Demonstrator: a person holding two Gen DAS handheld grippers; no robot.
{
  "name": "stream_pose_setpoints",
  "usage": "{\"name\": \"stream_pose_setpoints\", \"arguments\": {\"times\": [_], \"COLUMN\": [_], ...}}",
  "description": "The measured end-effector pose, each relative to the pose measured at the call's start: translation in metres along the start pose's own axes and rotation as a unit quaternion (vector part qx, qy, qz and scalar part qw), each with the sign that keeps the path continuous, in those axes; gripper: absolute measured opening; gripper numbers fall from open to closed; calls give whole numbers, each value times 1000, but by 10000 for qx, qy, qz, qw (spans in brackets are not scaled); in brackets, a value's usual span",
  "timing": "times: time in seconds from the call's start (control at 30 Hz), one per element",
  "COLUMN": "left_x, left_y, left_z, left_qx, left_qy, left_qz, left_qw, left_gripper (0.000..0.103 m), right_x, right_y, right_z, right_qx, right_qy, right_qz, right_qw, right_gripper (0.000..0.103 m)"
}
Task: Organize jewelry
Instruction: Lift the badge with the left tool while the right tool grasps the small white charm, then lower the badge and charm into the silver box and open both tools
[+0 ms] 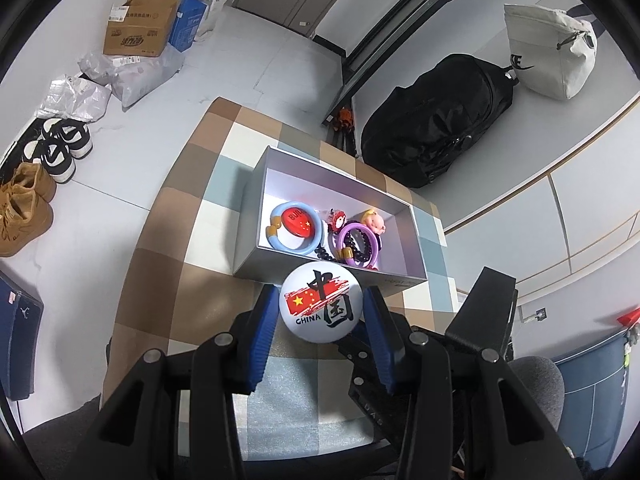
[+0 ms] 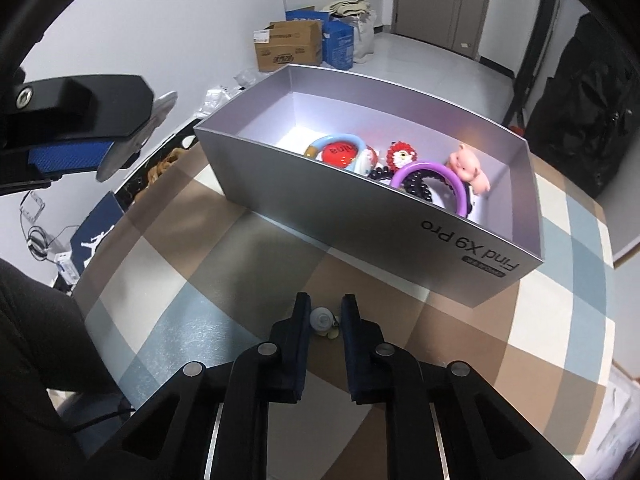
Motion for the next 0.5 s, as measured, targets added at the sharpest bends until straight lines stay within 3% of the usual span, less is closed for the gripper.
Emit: {"name": "stream_pose_setpoints", "arguments": {"times": [0.3, 0.5], "left_x": [-1, -3], "left_y": [0, -4], "left_z": [-1, -9], "left_qx": [-20, 44], "left_qy": [-31, 0], "left_qz": [-85, -279], "left_qw": [10000, 9996], "left_gripper": [38, 38], "right_x": [-8, -26], "right_y": [0, -5], "right_z": [-16, -26], "right_qx": [308, 528], "right_qy": [-48, -230], "right_qz": [-112, -445], "right_qw": [9995, 9973], "right_gripper": [11, 11]}}
Point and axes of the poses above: each gripper's, at about its wrist camera, not at the fingertips, and x roughly the way its jaws point, z to its left, y to its underside, the point moved 3 cm from there along x, roughly the way its jaws point, and after that the axes turned 15 degrees about -x, right-handed, at the moved point
